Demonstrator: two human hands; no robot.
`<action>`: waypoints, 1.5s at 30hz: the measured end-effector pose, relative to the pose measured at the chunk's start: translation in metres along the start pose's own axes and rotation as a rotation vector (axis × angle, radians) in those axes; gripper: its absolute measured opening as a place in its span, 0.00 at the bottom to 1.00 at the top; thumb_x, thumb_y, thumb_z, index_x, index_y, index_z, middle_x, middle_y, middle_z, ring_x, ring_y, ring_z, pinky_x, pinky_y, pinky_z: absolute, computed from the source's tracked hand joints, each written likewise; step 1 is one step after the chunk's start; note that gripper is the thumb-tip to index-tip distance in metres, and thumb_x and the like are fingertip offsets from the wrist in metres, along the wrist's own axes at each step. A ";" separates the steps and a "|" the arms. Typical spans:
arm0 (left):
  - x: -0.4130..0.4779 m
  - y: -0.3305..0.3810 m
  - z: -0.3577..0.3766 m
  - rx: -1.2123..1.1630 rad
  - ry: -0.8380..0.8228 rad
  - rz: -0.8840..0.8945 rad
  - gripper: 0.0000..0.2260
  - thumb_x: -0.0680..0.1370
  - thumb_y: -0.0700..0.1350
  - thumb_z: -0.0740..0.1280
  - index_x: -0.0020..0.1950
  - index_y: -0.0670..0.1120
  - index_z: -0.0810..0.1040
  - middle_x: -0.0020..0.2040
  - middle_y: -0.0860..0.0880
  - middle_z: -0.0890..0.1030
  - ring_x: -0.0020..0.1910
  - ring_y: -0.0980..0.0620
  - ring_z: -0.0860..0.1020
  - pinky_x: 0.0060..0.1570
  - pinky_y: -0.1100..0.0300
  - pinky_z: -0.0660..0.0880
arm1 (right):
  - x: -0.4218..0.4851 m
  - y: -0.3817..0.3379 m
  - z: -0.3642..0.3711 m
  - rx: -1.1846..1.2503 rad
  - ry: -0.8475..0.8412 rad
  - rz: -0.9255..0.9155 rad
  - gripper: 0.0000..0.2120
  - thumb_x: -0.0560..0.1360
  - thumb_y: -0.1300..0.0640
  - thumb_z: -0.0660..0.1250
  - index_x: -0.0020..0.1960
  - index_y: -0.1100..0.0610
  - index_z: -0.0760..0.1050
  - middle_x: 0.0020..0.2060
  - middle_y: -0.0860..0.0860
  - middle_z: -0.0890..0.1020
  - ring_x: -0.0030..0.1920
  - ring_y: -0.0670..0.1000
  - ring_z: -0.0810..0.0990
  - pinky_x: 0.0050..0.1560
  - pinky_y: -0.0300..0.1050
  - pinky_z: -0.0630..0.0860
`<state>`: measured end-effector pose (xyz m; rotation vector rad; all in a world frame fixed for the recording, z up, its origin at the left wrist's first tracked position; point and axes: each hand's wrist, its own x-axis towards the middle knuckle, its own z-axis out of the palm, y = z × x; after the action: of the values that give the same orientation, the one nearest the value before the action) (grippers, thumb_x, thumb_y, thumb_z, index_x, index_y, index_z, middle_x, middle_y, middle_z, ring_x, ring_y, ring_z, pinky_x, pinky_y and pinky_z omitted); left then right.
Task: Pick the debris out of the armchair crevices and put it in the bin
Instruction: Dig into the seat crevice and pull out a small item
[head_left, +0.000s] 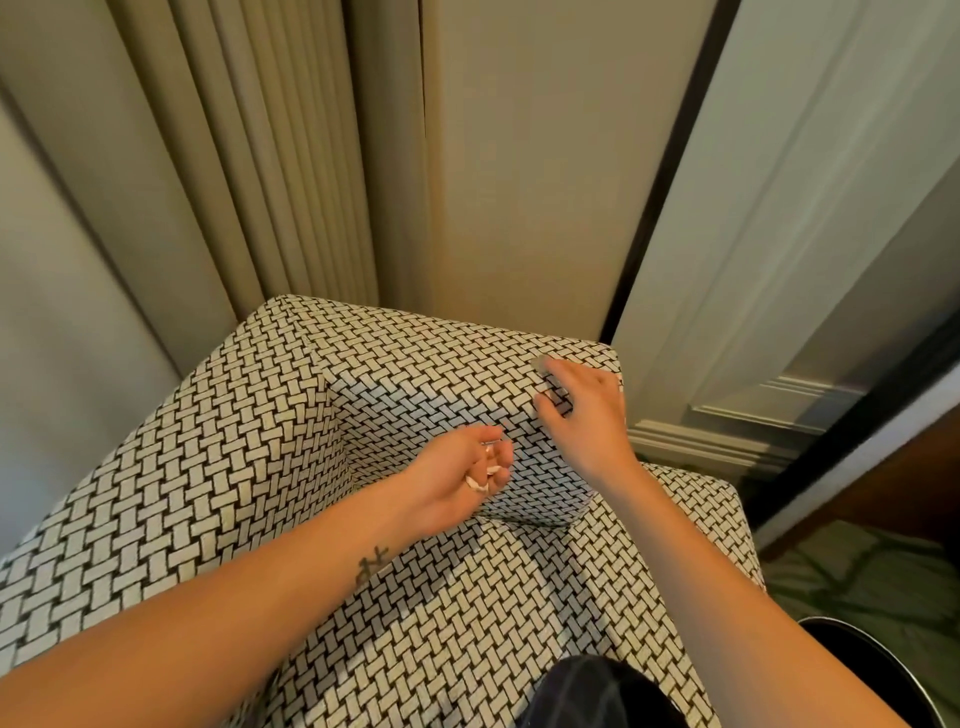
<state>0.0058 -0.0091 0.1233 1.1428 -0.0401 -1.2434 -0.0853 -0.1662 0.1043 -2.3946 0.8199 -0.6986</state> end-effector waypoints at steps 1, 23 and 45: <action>0.000 -0.001 -0.003 0.007 -0.001 -0.003 0.29 0.69 0.20 0.48 0.65 0.37 0.70 0.49 0.39 0.74 0.42 0.49 0.74 0.40 0.59 0.72 | -0.001 -0.001 0.000 -0.050 -0.001 -0.014 0.20 0.82 0.49 0.64 0.73 0.44 0.71 0.71 0.40 0.74 0.66 0.42 0.60 0.69 0.47 0.58; -0.013 -0.039 -0.085 -0.328 0.157 0.007 0.24 0.72 0.25 0.53 0.65 0.35 0.73 0.55 0.37 0.75 0.47 0.46 0.77 0.47 0.54 0.78 | -0.082 -0.005 0.054 -0.069 0.005 -0.319 0.18 0.78 0.62 0.64 0.66 0.54 0.78 0.64 0.48 0.76 0.66 0.48 0.72 0.70 0.49 0.69; 0.036 -0.069 -0.122 -0.272 0.401 0.031 0.32 0.85 0.60 0.50 0.59 0.33 0.79 0.37 0.41 0.77 0.32 0.47 0.75 0.36 0.54 0.76 | -0.030 0.023 0.162 -0.283 -0.952 0.243 0.18 0.78 0.40 0.62 0.51 0.54 0.78 0.39 0.50 0.81 0.38 0.51 0.79 0.44 0.49 0.81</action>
<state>0.0416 0.0510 -0.0030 1.1268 0.3994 -0.9394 -0.0165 -0.1145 -0.0384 -2.3855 0.7668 0.6678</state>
